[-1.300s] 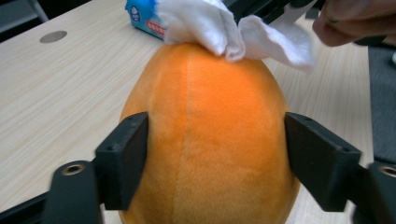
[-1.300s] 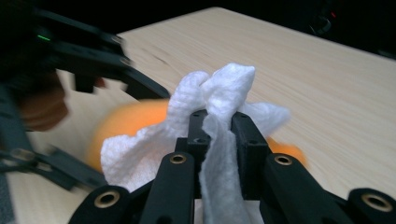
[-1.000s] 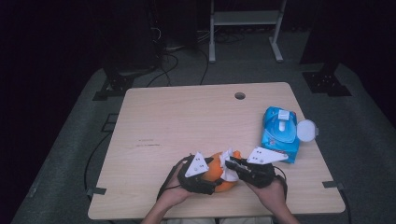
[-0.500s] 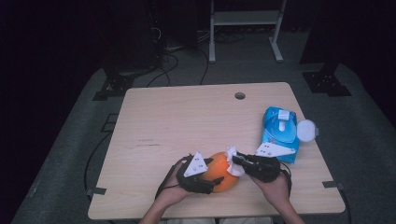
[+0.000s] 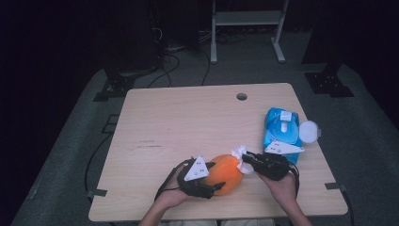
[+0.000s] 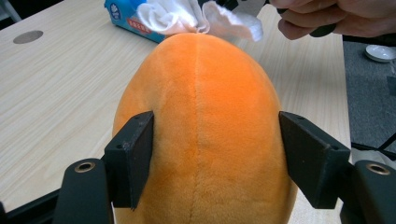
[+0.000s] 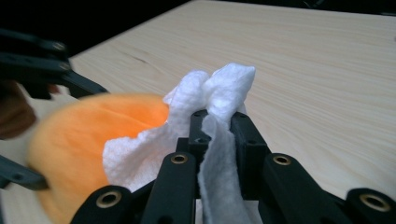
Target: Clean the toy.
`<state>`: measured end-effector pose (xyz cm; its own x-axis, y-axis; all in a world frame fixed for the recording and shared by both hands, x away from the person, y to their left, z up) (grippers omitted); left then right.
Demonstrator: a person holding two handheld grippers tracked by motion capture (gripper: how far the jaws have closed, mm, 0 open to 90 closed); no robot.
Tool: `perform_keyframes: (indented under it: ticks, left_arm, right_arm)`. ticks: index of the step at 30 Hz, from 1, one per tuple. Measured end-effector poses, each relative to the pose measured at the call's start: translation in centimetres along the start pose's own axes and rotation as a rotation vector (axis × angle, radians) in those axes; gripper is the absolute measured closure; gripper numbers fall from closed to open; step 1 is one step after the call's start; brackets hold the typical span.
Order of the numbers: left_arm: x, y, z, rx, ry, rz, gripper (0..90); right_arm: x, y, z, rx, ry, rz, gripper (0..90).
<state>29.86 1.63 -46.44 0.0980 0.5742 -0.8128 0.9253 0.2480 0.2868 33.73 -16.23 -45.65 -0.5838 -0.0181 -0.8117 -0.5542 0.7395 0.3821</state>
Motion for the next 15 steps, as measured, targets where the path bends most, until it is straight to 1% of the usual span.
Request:
perform_keyframes:
  ticks: [1,2,3,4,5,6,7,9,11,12,14,15]
  left_arm:
    - [-0.1,0.0,0.1,0.001,-0.001,-0.001,29.8]
    - [-0.3,0.0,0.1,-0.004,0.002,0.001,28.9]
    - [-0.3,0.1,0.1,-0.014,0.003,-0.003,26.7]
    - [-0.4,0.4,0.1,-0.031,-0.006,-0.017,23.5]
    - [-0.4,0.7,0.0,-0.050,-0.018,-0.040,20.3]
    - [-0.4,0.9,0.0,-0.058,-0.028,-0.064,19.8]
    - [-0.3,0.9,0.1,-0.058,-0.035,-0.077,20.3]
    - [-0.2,0.6,0.2,-0.049,-0.027,-0.060,24.2]
    - [-0.2,0.1,0.2,-0.034,-0.009,-0.018,27.4]
    - [-0.3,-0.1,0.2,-0.026,-0.005,-0.006,28.3]
    - [-0.3,-0.5,0.3,-0.009,-0.002,0.021,29.4]
    - [-0.4,-0.6,0.3,-0.007,-0.005,0.026,29.5]
  right_arm:
    - [0.1,-0.1,0.0,0.000,0.004,0.006,79.0]
    - [0.1,-0.1,0.0,-0.011,-0.003,0.022,79.0]
    - [0.1,0.1,0.1,-0.013,-0.002,0.019,79.1]
    - [0.1,0.3,0.2,-0.008,0.002,0.006,79.2]
    - [0.2,0.4,0.3,-0.009,0.002,0.001,79.3]
    - [0.2,0.5,0.3,-0.013,0.003,0.002,79.3]
    - [0.2,0.5,0.3,-0.012,0.004,0.005,79.2]
    - [0.2,0.6,0.2,-0.015,0.009,0.019,79.0]
    - [0.1,1.1,0.0,-0.011,0.012,-0.010,79.0]
    - [-0.1,1.4,-0.1,-0.015,0.006,-0.020,78.9]
    - [-0.4,1.7,-0.3,-0.036,-0.009,-0.018,78.6]
    - [-0.5,1.7,-0.4,-0.042,-0.013,-0.014,78.3]
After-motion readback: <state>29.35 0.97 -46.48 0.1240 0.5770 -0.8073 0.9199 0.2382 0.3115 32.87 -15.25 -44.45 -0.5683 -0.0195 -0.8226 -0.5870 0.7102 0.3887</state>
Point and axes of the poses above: each handheld gripper's, and its own axes: z roughly forward along the jaws, x roughly out of its underside, y roughly to its left, the point moved 7 cm from there along z, roughly forward along the jaws, and after that the axes turned 14 degrees about z, right-handed, at the moved point
